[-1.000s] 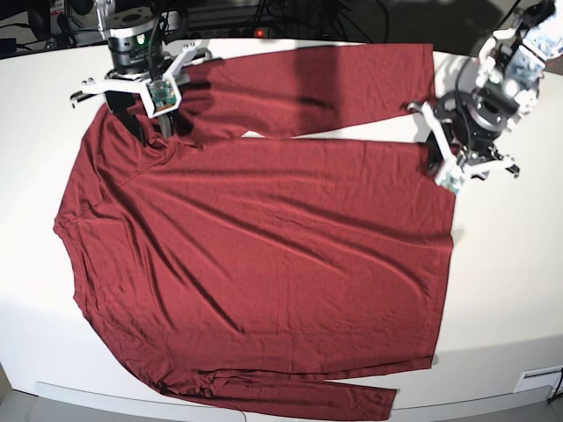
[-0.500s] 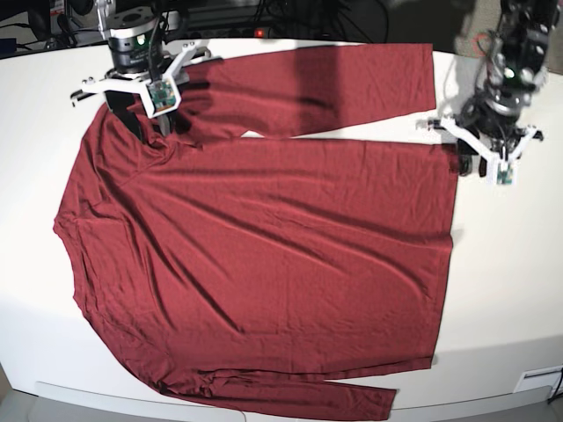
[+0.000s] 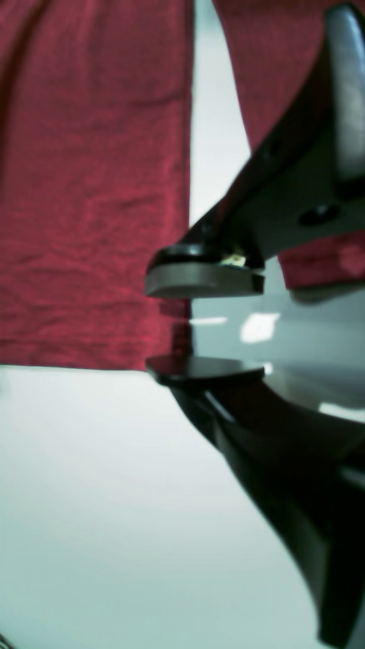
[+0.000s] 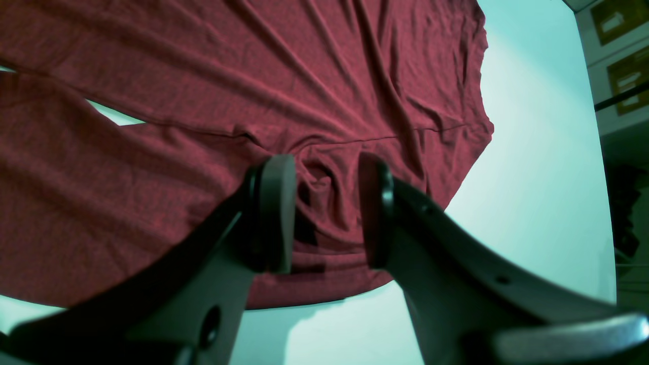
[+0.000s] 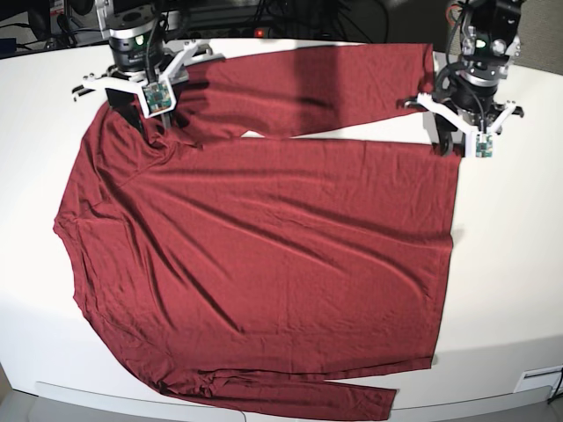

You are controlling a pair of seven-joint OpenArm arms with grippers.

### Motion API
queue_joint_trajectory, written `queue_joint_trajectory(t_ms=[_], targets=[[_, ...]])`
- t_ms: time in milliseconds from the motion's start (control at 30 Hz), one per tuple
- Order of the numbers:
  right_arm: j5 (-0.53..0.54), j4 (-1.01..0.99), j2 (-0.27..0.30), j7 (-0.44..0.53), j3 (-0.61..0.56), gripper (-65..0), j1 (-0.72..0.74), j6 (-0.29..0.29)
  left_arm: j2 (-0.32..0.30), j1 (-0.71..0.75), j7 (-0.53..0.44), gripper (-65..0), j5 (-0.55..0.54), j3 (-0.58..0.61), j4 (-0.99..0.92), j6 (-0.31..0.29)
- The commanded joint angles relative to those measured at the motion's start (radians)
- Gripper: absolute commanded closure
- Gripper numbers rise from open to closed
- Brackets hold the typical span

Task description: Fold the T-shirt properly

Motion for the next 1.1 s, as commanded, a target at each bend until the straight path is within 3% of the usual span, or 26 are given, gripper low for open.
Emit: queue_joint_trajectory(t_ms=[0,167,400,633,833,1067], targets=[[-0.01,0.019,0.006,0.02,0.002,-21.7,-0.006,-0.012,-0.009,-0.008,-0.028,-19.2,0.021,-0.005,0.017,0.003],[-0.01,0.019,0.006,0.024,0.002,-21.7,-0.006,-0.012,-0.009,-0.008,-0.062,-19.2,0.026,-0.005,0.017,0.003],[-0.01,0.019,0.006,0.019,0.002,-21.7,-0.006,-0.012,-0.009,-0.008,0.052,-19.6,0.025,-0.005,0.017,0.003],[-0.01,0.019,0.006,-0.002,0.002,-21.7,-0.006,-0.012,-0.008,-0.046,0.146,-37.5,0.022,-0.005,0.017,0.003],[-0.01,0.019,0.006,-0.02,0.002,-21.7,-0.006,-0.012,-0.009,-0.117,0.256,-37.6,0.021,-0.005,0.017,0.003],[-0.01,0.019,0.006,-0.026,0.002,-21.7,-0.006,-0.012,-0.008,-0.132,0.22,-37.6,0.006,-0.005,-0.061,-0.002]])
